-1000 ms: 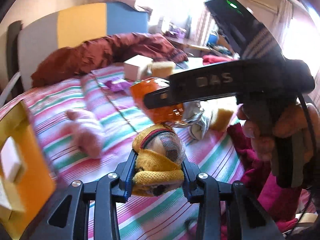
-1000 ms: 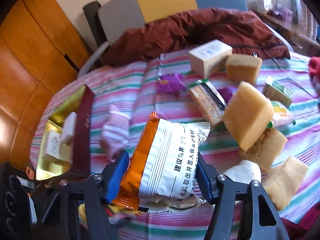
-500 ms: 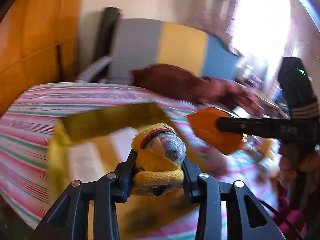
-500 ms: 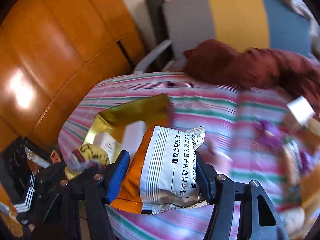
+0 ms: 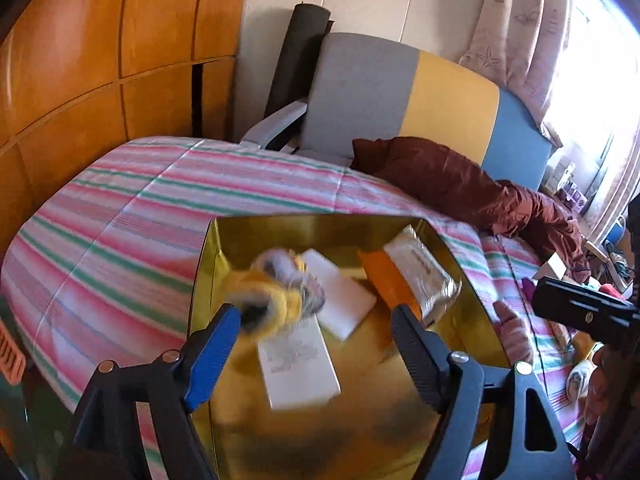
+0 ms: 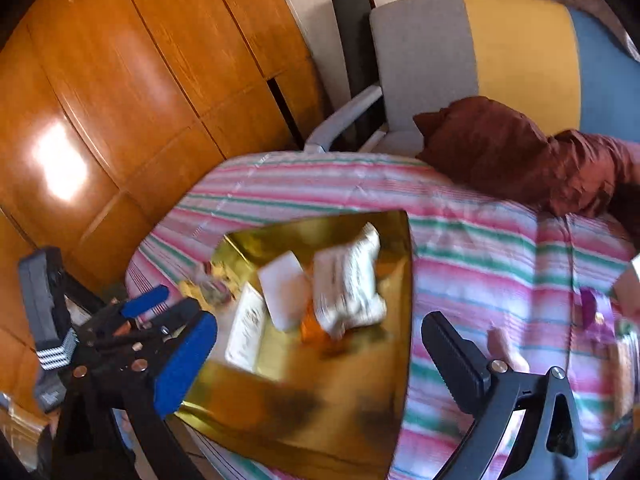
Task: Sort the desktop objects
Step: 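Carry both items to the gold tray and release them inside, then move both tools back over the pile of items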
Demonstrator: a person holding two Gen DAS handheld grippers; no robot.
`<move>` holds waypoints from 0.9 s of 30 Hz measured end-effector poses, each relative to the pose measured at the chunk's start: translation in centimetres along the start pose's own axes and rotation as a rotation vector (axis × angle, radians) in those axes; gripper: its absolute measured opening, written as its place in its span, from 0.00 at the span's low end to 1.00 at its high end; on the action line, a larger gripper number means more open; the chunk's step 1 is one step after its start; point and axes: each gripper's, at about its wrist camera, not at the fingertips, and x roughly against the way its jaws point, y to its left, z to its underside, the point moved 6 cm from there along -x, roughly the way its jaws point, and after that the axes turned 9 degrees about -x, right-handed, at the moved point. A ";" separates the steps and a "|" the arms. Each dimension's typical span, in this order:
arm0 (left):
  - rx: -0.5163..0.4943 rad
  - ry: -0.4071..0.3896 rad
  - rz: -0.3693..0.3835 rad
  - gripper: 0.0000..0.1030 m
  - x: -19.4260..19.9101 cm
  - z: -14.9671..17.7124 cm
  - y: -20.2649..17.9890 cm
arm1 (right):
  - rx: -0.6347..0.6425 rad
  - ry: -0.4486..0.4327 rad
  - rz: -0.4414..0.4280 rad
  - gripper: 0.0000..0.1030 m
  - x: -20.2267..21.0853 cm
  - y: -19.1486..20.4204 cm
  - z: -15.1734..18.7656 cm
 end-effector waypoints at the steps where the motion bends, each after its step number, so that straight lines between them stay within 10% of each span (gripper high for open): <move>1: 0.002 -0.002 -0.010 0.75 0.4 0.6 -0.3 | 0.007 0.003 0.013 1.00 0.1 -0.1 0.7; 27: -0.061 0.007 -0.012 0.75 5.1 5.4 -5.5 | 0.162 -0.083 0.185 1.00 5.5 -0.7 8.9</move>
